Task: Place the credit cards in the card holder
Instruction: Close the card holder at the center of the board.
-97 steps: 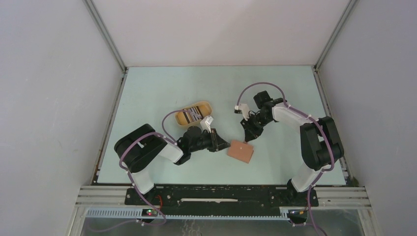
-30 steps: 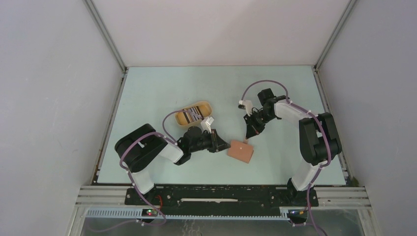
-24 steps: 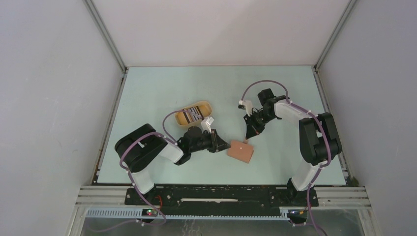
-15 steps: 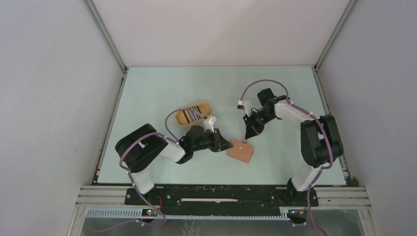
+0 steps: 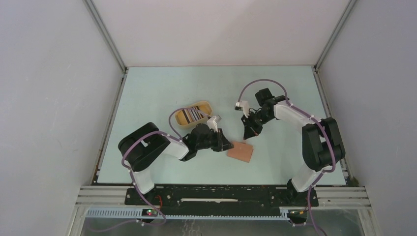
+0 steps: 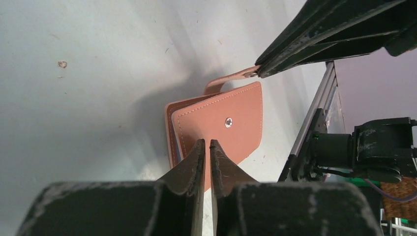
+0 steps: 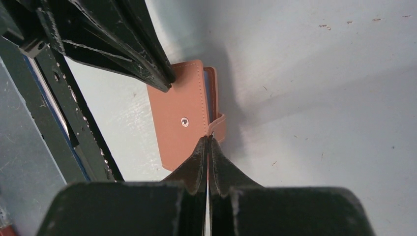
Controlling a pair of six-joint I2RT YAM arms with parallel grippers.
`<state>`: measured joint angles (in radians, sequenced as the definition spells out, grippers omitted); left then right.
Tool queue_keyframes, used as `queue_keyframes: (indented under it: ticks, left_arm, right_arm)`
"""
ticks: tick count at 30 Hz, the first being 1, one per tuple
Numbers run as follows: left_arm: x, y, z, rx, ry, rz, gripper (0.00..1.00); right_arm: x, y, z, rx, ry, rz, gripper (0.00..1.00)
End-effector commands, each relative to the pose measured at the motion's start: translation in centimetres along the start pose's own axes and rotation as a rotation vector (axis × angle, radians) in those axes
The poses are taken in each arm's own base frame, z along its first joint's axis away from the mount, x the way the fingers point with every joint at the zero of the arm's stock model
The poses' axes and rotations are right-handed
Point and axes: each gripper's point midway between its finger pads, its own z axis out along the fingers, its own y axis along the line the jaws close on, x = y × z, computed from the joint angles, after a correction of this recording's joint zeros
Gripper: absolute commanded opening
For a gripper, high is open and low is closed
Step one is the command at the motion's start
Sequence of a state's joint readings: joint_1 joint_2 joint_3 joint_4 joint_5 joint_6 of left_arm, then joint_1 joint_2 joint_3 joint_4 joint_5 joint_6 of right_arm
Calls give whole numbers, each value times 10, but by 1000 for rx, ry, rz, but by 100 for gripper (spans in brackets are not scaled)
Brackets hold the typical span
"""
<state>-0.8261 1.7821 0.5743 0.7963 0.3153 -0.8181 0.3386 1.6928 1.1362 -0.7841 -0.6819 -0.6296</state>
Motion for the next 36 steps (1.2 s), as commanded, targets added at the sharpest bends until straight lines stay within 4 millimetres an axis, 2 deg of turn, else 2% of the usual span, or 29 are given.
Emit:
queue_keyframes:
  ticks: [1, 14, 25, 36]
  left_arm:
    - [-6, -1, 10, -22, 2, 36, 11]
    - [0, 4, 12, -37, 29, 18, 0]
    - [1, 4, 10, -32, 20, 11, 0]
    - [1, 2, 8, -17, 12, 14, 0]
  right_arm:
    - [-13, 6, -9, 10, -39, -74, 0]
    - [6, 21, 8, -26, 36, -184, 0]
    - [12, 29, 23, -40, 84, -211, 0]
    - [17, 25, 30, -23, 123, -218, 0]
